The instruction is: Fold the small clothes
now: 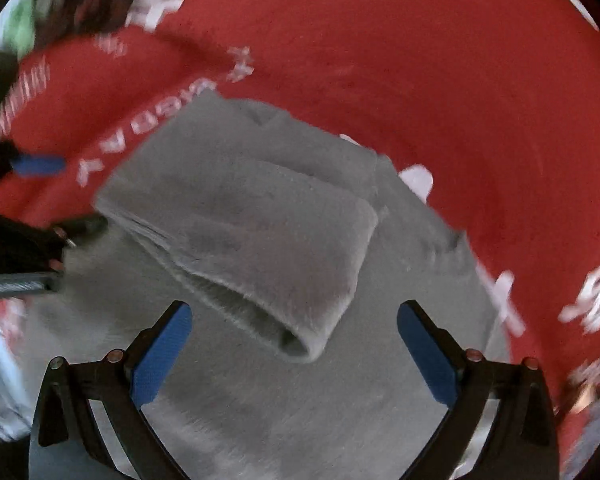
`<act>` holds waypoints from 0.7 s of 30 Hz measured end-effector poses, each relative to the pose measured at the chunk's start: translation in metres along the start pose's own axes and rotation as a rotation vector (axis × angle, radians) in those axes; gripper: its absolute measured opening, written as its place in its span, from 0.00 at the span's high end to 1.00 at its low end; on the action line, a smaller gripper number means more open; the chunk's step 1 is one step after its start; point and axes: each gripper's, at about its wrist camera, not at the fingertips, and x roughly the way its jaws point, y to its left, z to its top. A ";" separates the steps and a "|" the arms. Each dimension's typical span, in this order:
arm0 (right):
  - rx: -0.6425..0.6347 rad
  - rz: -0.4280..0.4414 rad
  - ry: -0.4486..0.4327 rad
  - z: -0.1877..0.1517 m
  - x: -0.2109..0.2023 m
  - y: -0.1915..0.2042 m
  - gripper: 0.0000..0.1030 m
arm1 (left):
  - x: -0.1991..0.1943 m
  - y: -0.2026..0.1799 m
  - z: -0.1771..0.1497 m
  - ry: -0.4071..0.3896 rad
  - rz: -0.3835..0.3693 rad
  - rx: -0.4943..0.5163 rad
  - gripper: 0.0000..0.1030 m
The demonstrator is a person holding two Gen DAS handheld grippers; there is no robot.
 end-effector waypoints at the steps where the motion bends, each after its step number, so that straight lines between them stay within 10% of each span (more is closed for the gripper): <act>1: -0.031 -0.038 0.010 0.001 0.004 0.004 0.06 | 0.000 -0.001 0.001 -0.006 0.008 -0.006 0.23; 3: -0.082 -0.091 0.031 0.007 0.019 0.009 0.21 | 0.004 -0.005 0.005 -0.014 0.021 -0.014 0.23; 6: -0.004 0.006 0.008 0.018 0.016 -0.001 0.94 | 0.008 -0.006 0.006 -0.021 0.022 -0.047 0.23; 10: 0.467 0.232 -0.102 0.002 -0.008 -0.065 0.93 | 0.010 0.000 0.006 -0.014 0.007 -0.106 0.23; 16: 1.350 0.586 -0.104 -0.134 0.028 -0.148 0.91 | 0.015 0.008 0.008 0.006 -0.025 -0.165 0.23; 21: 1.694 0.775 -0.096 -0.208 0.052 -0.142 0.81 | 0.016 0.010 0.010 0.018 -0.031 -0.168 0.23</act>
